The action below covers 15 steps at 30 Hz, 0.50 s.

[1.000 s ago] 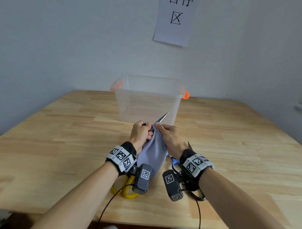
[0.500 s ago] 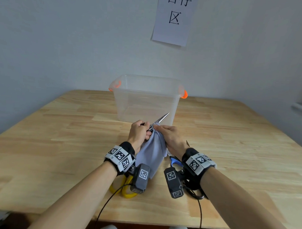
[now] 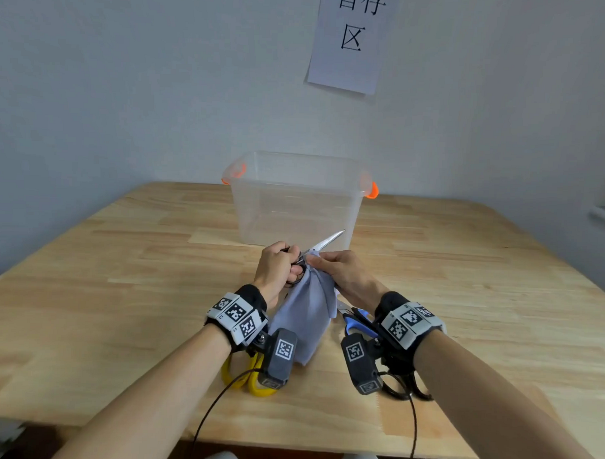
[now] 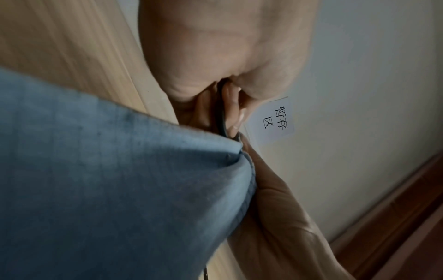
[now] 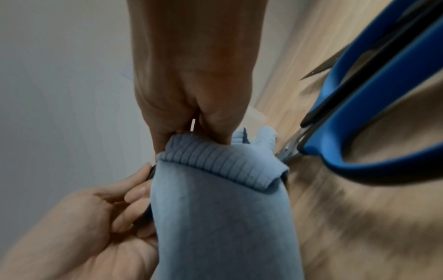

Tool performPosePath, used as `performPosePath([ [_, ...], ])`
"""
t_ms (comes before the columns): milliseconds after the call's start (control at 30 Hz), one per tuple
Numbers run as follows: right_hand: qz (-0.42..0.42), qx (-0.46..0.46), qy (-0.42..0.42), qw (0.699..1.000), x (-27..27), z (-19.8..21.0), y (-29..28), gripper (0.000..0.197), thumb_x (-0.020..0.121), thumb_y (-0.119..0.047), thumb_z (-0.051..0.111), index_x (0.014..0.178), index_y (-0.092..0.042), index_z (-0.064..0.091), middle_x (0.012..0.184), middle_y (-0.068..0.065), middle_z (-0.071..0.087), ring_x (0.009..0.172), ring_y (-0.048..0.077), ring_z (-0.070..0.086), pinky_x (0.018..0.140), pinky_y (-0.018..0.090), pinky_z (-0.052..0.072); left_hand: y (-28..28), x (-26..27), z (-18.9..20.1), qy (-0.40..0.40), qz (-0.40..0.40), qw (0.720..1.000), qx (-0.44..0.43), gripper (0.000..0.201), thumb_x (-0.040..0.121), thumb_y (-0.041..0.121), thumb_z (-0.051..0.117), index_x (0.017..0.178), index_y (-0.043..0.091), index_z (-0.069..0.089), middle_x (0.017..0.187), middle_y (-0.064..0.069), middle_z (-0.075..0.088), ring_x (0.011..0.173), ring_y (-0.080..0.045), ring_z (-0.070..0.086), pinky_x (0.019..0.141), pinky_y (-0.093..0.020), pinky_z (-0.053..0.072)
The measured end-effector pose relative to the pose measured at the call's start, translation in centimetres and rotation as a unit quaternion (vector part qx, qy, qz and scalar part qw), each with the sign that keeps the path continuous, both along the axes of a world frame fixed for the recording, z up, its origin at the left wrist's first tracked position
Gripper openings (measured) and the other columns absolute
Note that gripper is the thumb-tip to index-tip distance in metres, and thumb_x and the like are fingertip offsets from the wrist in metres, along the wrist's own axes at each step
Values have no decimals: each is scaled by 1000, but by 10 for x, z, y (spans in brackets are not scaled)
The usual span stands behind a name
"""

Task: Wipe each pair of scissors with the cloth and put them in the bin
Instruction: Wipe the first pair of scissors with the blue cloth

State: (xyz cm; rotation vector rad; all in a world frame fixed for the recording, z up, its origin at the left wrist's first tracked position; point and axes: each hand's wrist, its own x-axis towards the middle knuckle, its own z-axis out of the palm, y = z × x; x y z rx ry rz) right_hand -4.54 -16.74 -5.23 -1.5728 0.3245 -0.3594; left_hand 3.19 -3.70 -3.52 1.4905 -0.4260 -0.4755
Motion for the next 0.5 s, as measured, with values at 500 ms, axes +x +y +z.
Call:
performPosePath([
  [500, 2, -5, -13, 1000, 1, 2, 0, 32, 93, -21, 69, 97, 10, 73, 100, 29, 72, 88, 30, 68, 89, 43, 56, 1, 0, 8, 5, -6, 1000, 6, 33, 102, 6, 46, 71, 14, 39, 61, -3, 35, 35, -6, 29, 35, -18, 20],
])
